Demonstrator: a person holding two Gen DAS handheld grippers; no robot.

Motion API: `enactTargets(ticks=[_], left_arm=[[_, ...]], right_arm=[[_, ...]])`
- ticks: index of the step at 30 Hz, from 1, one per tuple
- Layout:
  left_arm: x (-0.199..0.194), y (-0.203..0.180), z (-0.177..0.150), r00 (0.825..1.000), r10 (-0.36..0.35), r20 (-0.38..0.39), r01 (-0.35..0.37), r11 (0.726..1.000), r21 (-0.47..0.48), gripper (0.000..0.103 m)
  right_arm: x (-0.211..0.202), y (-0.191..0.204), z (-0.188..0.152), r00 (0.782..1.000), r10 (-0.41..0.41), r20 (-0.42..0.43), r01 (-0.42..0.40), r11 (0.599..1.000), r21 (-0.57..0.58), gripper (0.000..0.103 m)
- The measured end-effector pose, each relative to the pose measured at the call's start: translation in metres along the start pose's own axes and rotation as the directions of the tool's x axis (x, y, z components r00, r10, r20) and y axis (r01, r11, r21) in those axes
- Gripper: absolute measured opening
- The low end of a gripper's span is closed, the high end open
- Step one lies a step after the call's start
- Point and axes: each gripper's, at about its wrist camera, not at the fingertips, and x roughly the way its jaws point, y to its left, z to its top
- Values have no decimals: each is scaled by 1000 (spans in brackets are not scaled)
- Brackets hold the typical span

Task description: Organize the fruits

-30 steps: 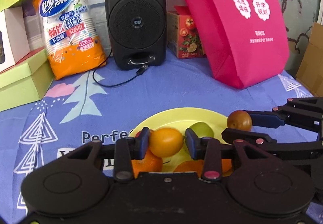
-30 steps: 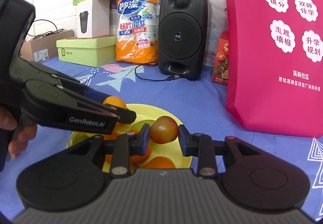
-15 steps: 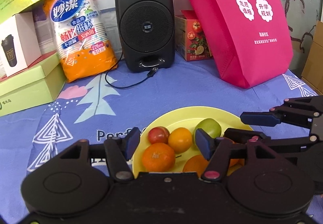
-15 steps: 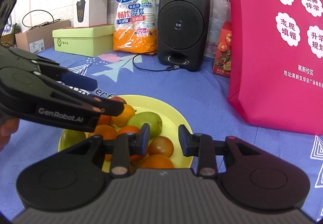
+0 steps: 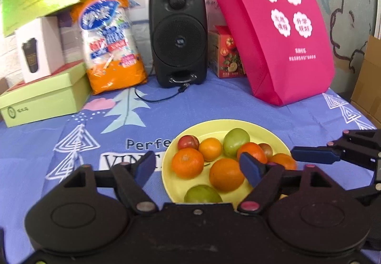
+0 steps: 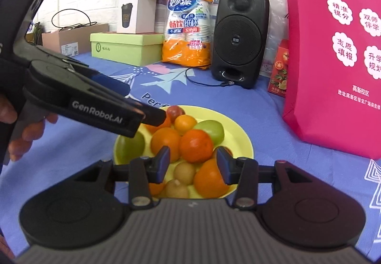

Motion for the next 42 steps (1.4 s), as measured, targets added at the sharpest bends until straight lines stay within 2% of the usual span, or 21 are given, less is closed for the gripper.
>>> enactTargets(ticks=[2, 3, 6, 7, 9, 10, 13, 16, 19, 21, 22, 24, 26, 33, 42], left_arm=[[-17, 3, -7, 999, 17, 27, -17, 1000, -23, 97], [-25, 5, -11, 999, 22, 40, -21, 999, -39, 99], [-50, 7, -21, 998, 22, 65, -17, 997, -81, 101], [-58, 7, -24, 997, 28, 72, -21, 996, -89, 103], [-72, 2, -30, 995, 50, 83, -42, 995, -93, 103], [-77, 0, -32, 994, 68, 86, -60, 994, -91, 103], [-94, -3, -39, 992, 98, 82, -89, 991, -104, 103], [-111, -1, -46, 994, 88, 60, -79, 986, -147, 103], [-129, 0, -53, 991, 131, 35, -123, 975, -183, 103], [-142, -1, -58, 985, 172, 28, -164, 969, -182, 103], [-147, -2, -60, 982, 189, 23, -183, 967, -176, 103], [-156, -6, -66, 976, 216, 14, -211, 964, -159, 103], [-163, -9, -73, 974, 226, 6, -223, 964, -148, 103], [-185, -21, -90, 982, 188, 11, -185, 976, -113, 103], [-194, -26, -95, 984, 176, 17, -174, 979, -106, 103]], right_arm=[[-15, 4, -5, 1000, -14, 26, 13, 999, 30, 49], [-23, 6, -8, 999, -22, 41, 20, 998, 53, 55], [-54, 12, -18, 995, -56, 82, 46, 991, 126, 73], [-64, 14, -20, 993, -68, 95, 54, 988, 147, 83], [-85, 18, -23, 987, -103, 123, 79, 979, 189, 98], [-95, 20, -23, 983, -123, 133, 93, 973, 211, 103], [-120, 20, -20, 973, -187, 131, 144, 948, 286, 103], [-136, 23, -15, 964, -256, 67, 218, 912, 348, 103], [-150, 32, -16, 951, -308, 15, 285, 897, 339, 103], [-157, 38, -17, 933, -357, -40, 347, 870, 350, 103], [-160, 41, -19, 931, -359, -63, 358, 865, 351, 103], [-166, 45, -26, 942, -329, -59, 329, 880, 344, 103], [-170, 48, -33, 943, -327, -51, 324, 879, 351, 103], [-167, 59, -42, 931, -356, -78, 362, 875, 321, 103], [-171, 72, -43, 932, -356, -62, 359, 893, 271, 103]])
